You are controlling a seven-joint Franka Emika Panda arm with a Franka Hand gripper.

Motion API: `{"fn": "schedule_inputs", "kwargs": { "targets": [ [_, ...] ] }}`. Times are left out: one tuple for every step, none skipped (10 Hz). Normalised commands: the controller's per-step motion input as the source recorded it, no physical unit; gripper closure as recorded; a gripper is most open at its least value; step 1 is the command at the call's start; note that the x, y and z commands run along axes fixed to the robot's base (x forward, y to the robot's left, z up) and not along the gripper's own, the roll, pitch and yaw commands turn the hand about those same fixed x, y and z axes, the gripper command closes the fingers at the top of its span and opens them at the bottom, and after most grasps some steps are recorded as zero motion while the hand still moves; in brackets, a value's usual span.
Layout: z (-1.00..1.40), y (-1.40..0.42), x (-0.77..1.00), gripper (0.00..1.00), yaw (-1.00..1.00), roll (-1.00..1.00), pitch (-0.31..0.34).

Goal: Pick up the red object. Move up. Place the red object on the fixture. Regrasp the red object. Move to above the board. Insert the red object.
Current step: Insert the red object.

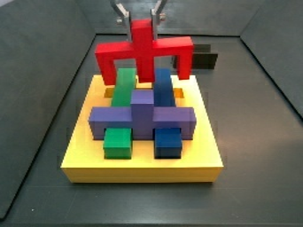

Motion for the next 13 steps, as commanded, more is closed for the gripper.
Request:
{"fn": "schedule_inputs", "kwargs": {
  "targets": [
    [-0.19, 0.0, 0.0, 1.0, 0.0, 0.02, 0.0],
    [-0.19, 0.0, 0.0, 1.0, 0.0, 0.04, 0.0],
    [-0.15, 0.0, 0.0, 1.0, 0.0, 0.04, 0.0],
    [-0.12, 0.0, 0.0, 1.0, 0.0, 0.03, 0.0],
    [0.0, -0.01, 0.04, 1.0, 0.0, 0.05, 0.044],
    [0.23, -0.04, 0.15, 1.0, 0.05, 0.05, 0.13],
    [0.31, -0.02, 0.1, 1.0, 0.04, 0.06, 0.133],
    [0.09, 0.0, 0.0, 1.0, 0.04, 0.01, 0.061],
    [-0.01, 0.0, -0.05, 1.0, 0.07, 0.01, 0.0],
    [-0.06, 0.0, -0.05, 1.0, 0.08, 0.01, 0.0],
    [-0.11, 0.0, 0.0, 1.0, 0.09, 0.03, 0.0],
    [-0.05, 0.0, 0.0, 1.0, 0.07, 0.0, 0.0],
    [-0.11, 0.0, 0.0, 1.0, 0.05, 0.02, 0.0]
  ]
}}
